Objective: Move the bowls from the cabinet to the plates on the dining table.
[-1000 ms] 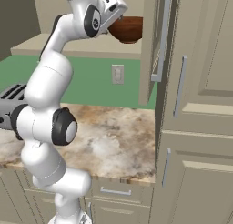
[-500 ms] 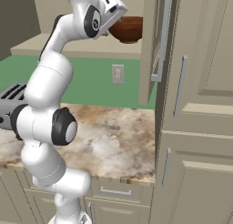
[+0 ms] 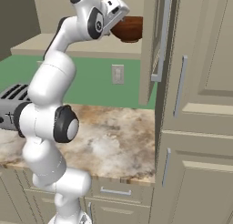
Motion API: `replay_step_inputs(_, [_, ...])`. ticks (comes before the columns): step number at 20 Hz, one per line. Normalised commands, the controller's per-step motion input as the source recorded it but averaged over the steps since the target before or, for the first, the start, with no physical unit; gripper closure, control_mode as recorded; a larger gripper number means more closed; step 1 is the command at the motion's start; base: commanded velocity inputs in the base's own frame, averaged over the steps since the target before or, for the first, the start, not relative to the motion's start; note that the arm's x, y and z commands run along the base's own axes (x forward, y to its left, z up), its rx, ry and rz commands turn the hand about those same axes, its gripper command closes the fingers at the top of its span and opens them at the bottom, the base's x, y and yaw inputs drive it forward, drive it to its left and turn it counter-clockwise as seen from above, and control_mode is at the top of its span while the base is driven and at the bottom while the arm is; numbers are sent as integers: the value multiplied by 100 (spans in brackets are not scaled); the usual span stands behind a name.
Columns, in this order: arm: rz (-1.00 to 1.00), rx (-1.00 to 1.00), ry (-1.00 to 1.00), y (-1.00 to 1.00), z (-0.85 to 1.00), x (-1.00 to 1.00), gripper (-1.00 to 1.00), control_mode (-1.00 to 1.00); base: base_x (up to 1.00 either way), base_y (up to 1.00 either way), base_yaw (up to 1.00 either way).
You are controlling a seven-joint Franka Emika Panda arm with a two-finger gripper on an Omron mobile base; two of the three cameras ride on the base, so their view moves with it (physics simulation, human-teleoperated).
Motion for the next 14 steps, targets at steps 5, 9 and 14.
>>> replay_step_inputs(5, [0, 0, 0, -7, 0, 21, -100, -100, 0, 0, 0])
replay_step_inputs(9, [0, 0, 4, -4, -4, 0, -100, -100, 0, 0, 0])
replay_step_inputs(14, [0, 0, 10, -11, -19, 0, -100, -100, 0, 0, 0])
